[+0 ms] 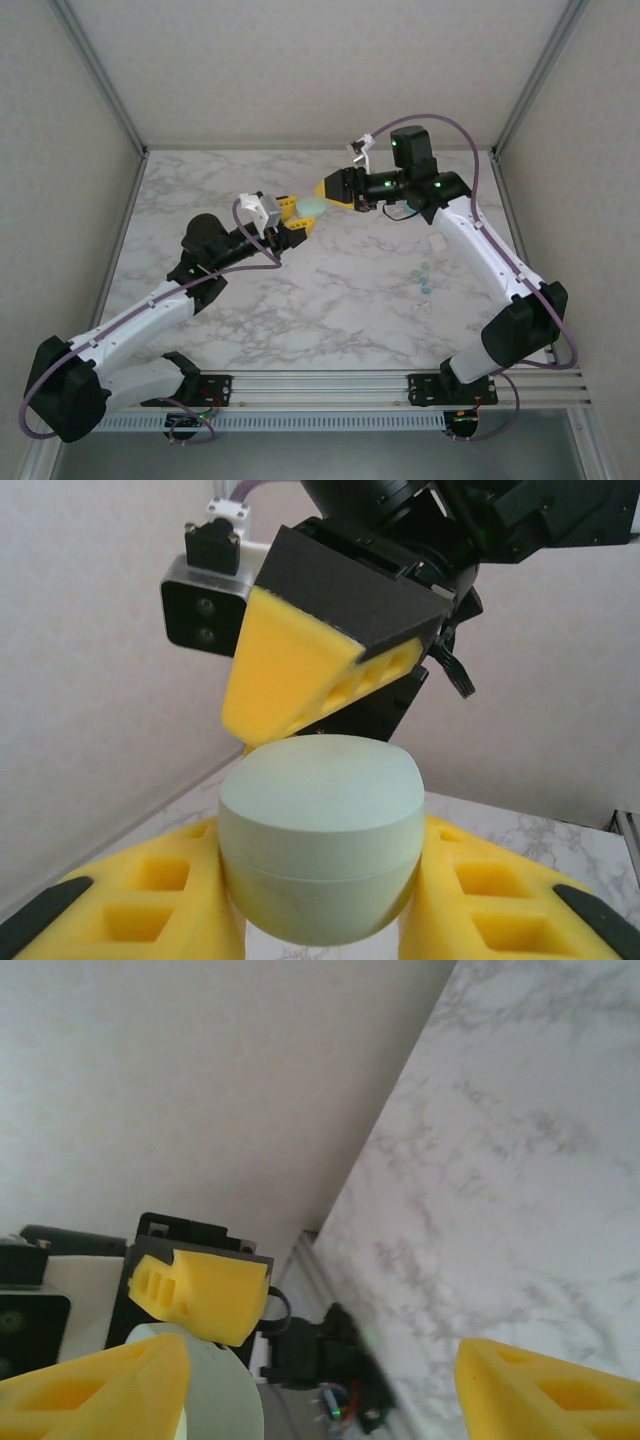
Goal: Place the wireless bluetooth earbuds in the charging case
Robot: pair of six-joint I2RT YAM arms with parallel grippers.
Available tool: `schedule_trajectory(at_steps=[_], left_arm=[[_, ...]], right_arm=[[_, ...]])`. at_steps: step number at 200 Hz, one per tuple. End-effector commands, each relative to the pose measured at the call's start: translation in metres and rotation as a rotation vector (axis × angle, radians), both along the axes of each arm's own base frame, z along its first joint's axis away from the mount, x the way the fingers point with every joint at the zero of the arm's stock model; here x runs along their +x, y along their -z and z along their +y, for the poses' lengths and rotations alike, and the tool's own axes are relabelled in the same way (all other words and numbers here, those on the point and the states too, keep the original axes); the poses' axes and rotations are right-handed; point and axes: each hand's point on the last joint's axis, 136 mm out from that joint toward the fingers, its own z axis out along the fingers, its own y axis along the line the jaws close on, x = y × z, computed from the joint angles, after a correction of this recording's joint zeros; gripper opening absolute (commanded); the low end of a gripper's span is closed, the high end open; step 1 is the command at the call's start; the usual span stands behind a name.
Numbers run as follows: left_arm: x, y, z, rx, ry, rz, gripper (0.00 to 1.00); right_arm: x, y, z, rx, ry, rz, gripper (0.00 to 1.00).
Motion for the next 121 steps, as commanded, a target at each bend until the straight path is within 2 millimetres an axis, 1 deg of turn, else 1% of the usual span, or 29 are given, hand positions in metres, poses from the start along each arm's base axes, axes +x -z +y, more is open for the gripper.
schedule_trajectory(at_steps=[1,36,67,80,102,121], left_arm=[[-0.005,-0.030,0.002,-0.021,-0.010,-0.098,0.19],[-0.002,-0.031,0.002,-0.016,-0.023,-0.102,0.20],[-0.001,-0.030,0.001,-0.014,-0.020,-0.092,0.20],[0.000,-0.030,0.001,-0.011,-0.022,-0.089,0.20],[0.000,-0.026,0.000,0.005,-0.021,-0.079,0.22],[0.002,-0.022,-0.002,0.020,-0.018,-0.073,0.22]], right_arm=[[-0.028,-0.021,0.009,0.099,-0.116,0.127,0.70],[-0.039,-0.027,0.011,0.125,-0.178,0.140,0.67],[-0.040,-0.021,0.010,0.121,-0.183,0.154,0.61],[-0.042,-0.021,0.011,0.128,-0.198,0.153,0.56],[-0.042,-0.022,0.012,0.137,-0.210,0.155,0.53],[-0.042,-0.021,0.013,0.136,-0.211,0.159,0.53]])
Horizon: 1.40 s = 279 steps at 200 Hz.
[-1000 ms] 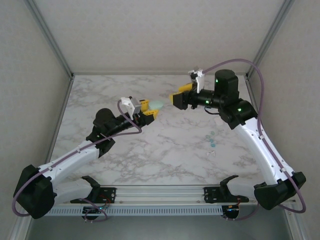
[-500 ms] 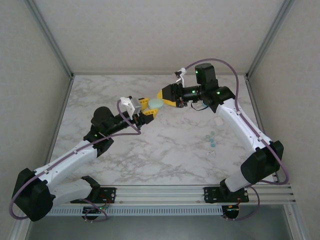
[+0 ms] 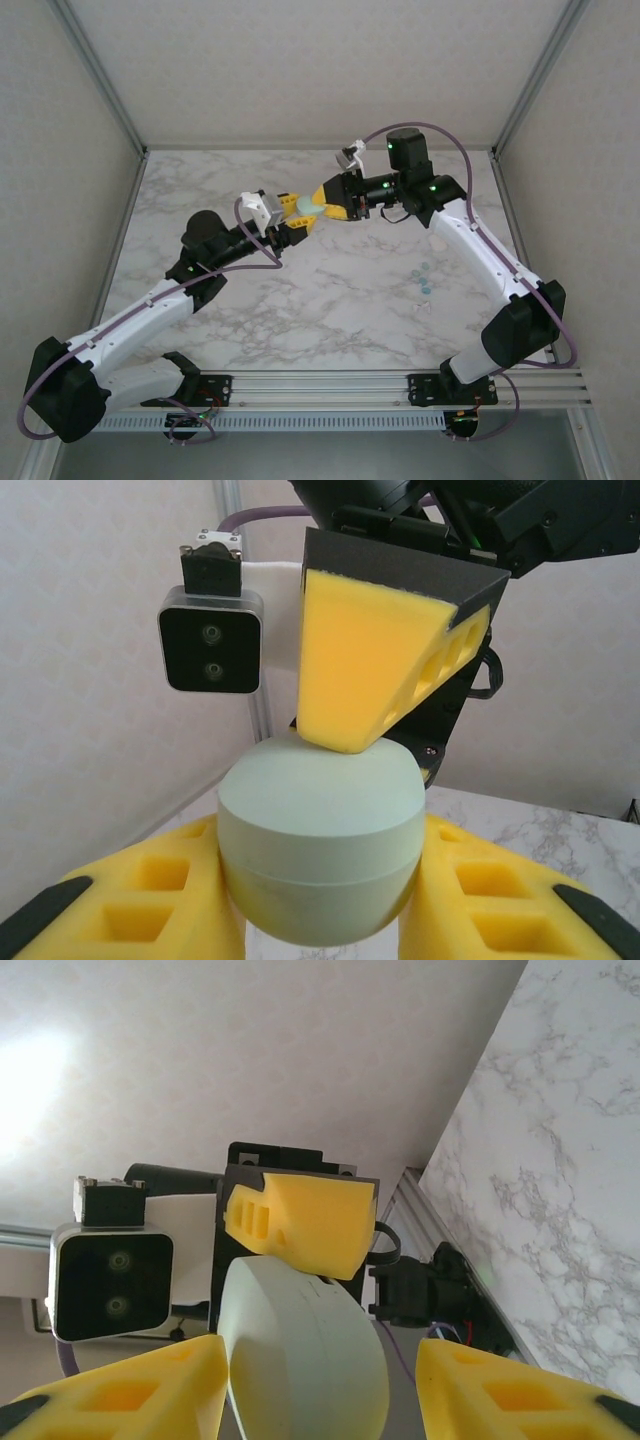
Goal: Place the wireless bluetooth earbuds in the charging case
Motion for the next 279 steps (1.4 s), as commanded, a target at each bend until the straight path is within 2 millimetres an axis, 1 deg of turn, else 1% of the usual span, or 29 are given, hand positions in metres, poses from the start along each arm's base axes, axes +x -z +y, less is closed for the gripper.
schedule_trajectory(at_steps=[1,9,44,57,72,109,124,139,157,193,248,279], left_arm=[[0.000,-0.017,-0.001,-0.007,-0.006,-0.043,0.22],[0.000,-0.016,-0.001,-0.007,-0.005,-0.040,0.22],[0.004,-0.014,-0.002,-0.007,-0.016,-0.032,0.22],[0.005,-0.015,-0.002,-0.010,-0.016,-0.031,0.22],[0.007,-0.013,-0.003,-0.008,-0.020,-0.025,0.24],[0.008,-0.013,-0.002,-0.009,-0.027,-0.022,0.24],[0.008,-0.012,-0.002,-0.006,-0.028,-0.019,0.28],[0.008,-0.012,-0.002,-0.009,-0.030,-0.013,0.35],[0.009,-0.011,-0.001,-0.015,-0.032,-0.002,0.37],[0.010,-0.016,0.001,-0.064,-0.031,0.014,0.43],[0.014,-0.017,0.000,-0.087,-0.037,0.017,0.45],[0.016,-0.017,-0.001,-0.080,-0.036,0.018,0.47]], right_arm=[[-0.009,-0.004,0.003,0.025,-0.044,0.006,0.53],[-0.009,-0.004,0.003,0.026,-0.048,0.008,0.53],[-0.012,-0.002,0.006,0.030,-0.065,0.009,0.43],[-0.012,-0.001,0.007,0.030,-0.066,0.009,0.37],[-0.013,0.000,0.008,0.030,-0.068,0.011,0.34],[-0.010,0.005,0.008,0.021,-0.053,0.008,0.26],[-0.008,0.004,0.008,0.019,-0.038,0.001,0.23],[-0.005,0.001,0.009,0.039,-0.024,-0.005,0.21],[-0.004,-0.005,0.010,0.074,-0.018,0.001,0.20],[-0.001,-0.014,0.010,0.107,0.002,-0.004,0.18],[0.003,-0.016,0.012,0.141,0.018,0.017,0.17],[0.004,-0.013,0.013,0.138,0.024,0.030,0.16]])
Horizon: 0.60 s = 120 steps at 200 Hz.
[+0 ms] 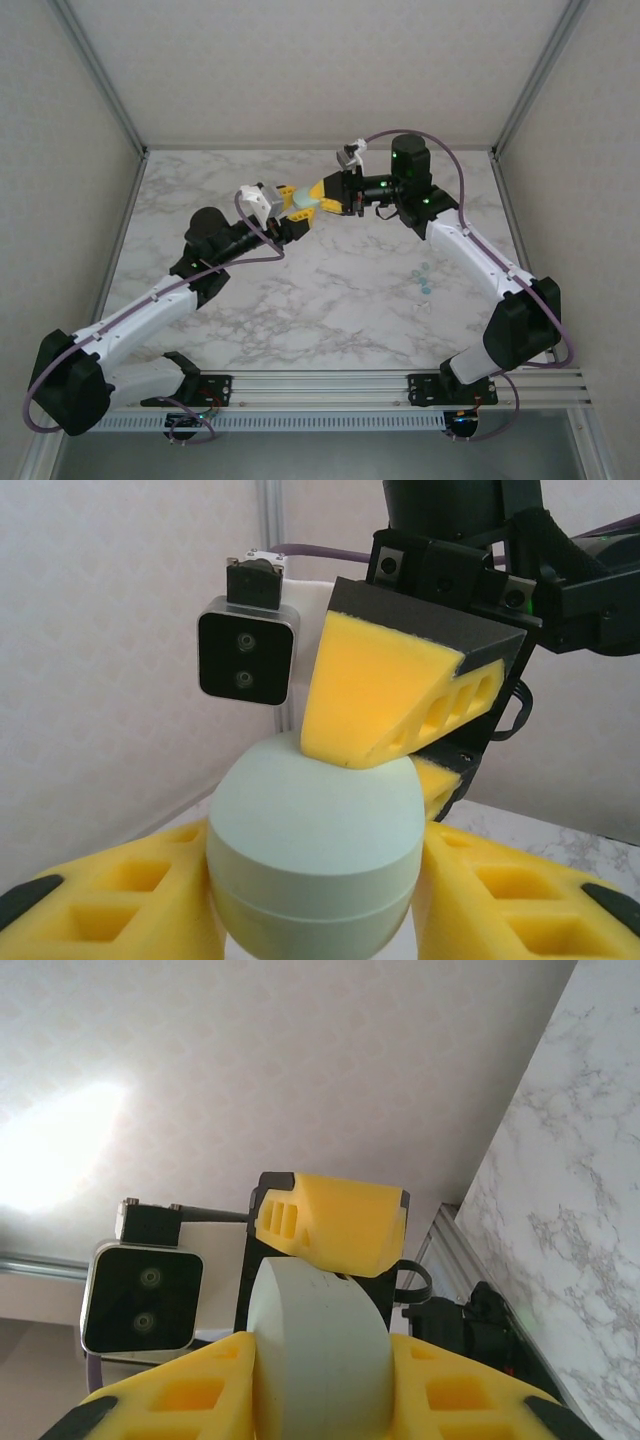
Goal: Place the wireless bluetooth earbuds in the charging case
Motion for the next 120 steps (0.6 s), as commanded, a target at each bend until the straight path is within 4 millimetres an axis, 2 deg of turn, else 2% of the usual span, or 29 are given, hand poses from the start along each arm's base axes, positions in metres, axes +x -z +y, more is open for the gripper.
schedule_trajectory(at_steps=[1,62,81,120], left_arm=[[-0.003,-0.017,-0.003,-0.042,0.020,-0.032,0.47],[0.002,-0.015,0.005,-0.049,-0.023,-0.040,0.51],[-0.002,-0.017,0.007,-0.052,-0.013,-0.047,0.49],[-0.002,-0.013,0.013,-0.039,-0.033,-0.049,0.51]], right_arm=[[-0.012,-0.012,0.005,0.034,-0.028,-0.031,0.16],[-0.014,-0.014,0.003,0.039,-0.024,-0.029,0.15],[-0.011,-0.013,0.003,0.038,-0.014,-0.018,0.15],[-0.005,-0.016,0.000,0.058,0.011,-0.007,0.15]])
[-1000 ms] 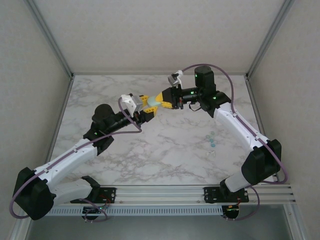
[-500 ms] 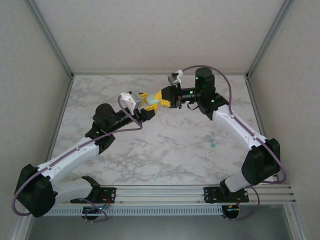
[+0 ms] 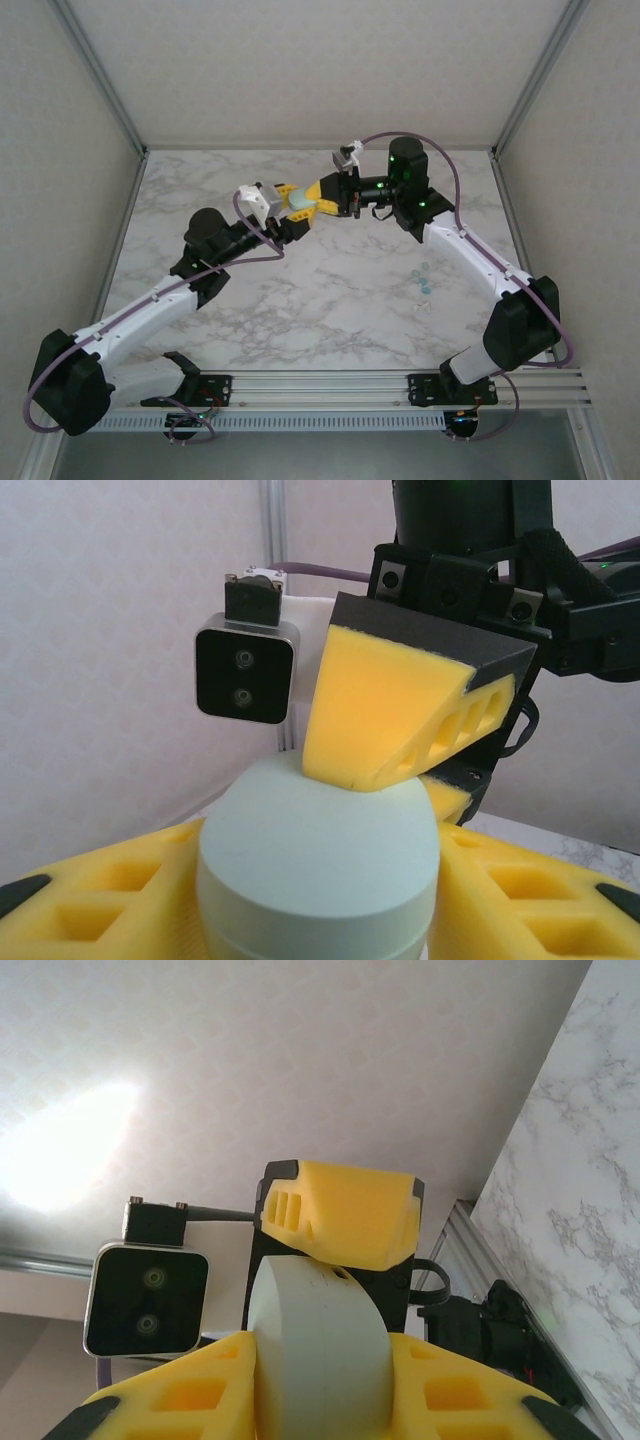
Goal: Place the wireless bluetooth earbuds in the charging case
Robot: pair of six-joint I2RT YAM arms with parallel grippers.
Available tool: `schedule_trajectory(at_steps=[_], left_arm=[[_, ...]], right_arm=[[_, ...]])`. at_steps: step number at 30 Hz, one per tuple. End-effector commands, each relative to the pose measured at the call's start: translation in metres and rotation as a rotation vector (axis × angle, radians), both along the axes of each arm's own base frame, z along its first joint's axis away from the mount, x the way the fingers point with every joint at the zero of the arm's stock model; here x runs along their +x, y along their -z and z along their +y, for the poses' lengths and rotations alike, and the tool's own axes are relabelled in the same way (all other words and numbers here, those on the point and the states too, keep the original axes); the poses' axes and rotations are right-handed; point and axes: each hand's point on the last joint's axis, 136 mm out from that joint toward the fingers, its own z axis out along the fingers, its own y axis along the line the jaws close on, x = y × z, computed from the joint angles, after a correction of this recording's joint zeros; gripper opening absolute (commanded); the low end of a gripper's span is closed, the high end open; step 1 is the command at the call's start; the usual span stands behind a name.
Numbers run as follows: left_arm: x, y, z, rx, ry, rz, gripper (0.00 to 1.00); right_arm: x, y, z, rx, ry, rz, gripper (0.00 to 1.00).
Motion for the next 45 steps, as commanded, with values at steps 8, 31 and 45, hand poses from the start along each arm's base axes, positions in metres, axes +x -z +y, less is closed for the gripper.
schedule_trajectory(at_steps=[8,31,45], left_arm=[[0.001,-0.006,0.010,-0.012,-0.030,-0.030,0.53],[0.001,-0.015,0.001,-0.040,0.021,-0.021,0.49],[0.003,-0.010,0.000,-0.012,0.019,-0.014,0.50]], right_arm=[[0.001,-0.018,-0.007,0.053,0.029,-0.019,0.15],[0.002,-0.013,-0.007,0.047,0.042,-0.019,0.15],[0.002,-0.017,-0.007,0.060,0.045,-0.011,0.15]])
